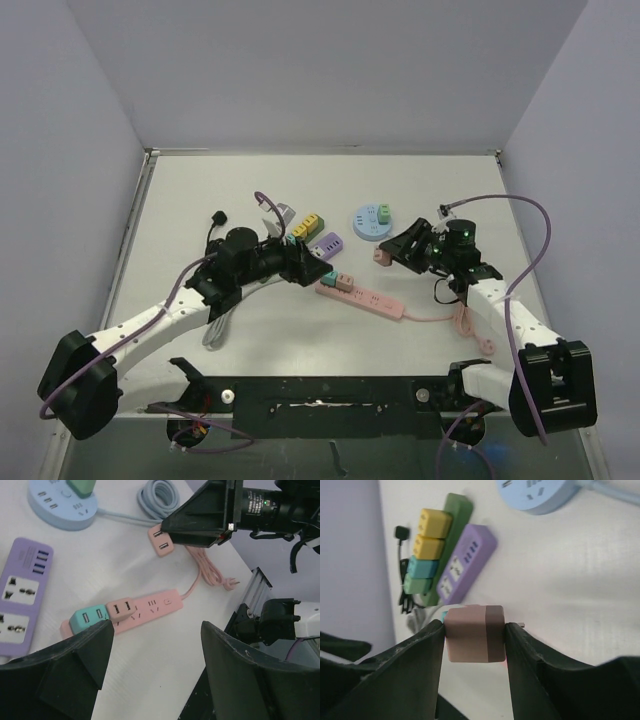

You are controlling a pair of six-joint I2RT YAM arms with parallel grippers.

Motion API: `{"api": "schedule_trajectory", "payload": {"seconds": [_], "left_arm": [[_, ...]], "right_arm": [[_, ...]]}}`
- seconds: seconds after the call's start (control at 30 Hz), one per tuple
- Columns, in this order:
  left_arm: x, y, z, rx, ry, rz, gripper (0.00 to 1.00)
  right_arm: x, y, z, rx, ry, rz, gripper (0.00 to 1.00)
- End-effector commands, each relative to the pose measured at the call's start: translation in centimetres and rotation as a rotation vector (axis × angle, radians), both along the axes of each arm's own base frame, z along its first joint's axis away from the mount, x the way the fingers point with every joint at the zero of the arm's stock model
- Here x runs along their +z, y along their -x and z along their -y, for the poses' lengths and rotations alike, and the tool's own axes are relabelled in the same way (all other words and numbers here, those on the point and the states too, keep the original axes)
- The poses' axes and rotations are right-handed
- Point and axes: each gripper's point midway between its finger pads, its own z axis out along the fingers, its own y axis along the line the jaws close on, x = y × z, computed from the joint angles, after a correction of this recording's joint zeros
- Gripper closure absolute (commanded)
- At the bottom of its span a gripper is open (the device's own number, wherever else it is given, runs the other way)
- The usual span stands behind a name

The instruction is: Insert the plug

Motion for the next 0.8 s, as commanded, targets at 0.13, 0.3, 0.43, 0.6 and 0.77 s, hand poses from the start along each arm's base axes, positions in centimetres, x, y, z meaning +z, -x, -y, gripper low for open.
{"api": "schedule_trajectory", "payload": {"seconds": [0.13, 0.3, 0.43, 0.6, 0.77], "left_arm": [[7.4, -0.1, 4.0, -0.165, 0.172, 0.516, 0.31], [8.9, 0.4, 5.0, -0.243, 0.193, 0.653, 0.31], [10.5, 0.4, 5.8, -0.273, 0.247, 0.730, 0.31], [11.2, 0.4, 6.7, -0.326, 0.258, 0.806, 0.37], [11.4, 1.3, 6.6, -0.361, 0.266, 0.871, 0.54]], "right_arm": [[12.2, 2.5, -6.2, 0.248, -0.525, 0.189, 0.56], [16.1, 4.2, -7.3, 0.323, -0.700, 0.210, 0.54], [17.9, 5.5, -9.0, 0.388, -0.772, 0.203, 0.54], [18.9, 5.9, -10.3, 0.419, -0.787, 0.203, 0.53], [18.6, 5.9, -10.9, 0.424, -0.771, 0.195, 0.53]]}}
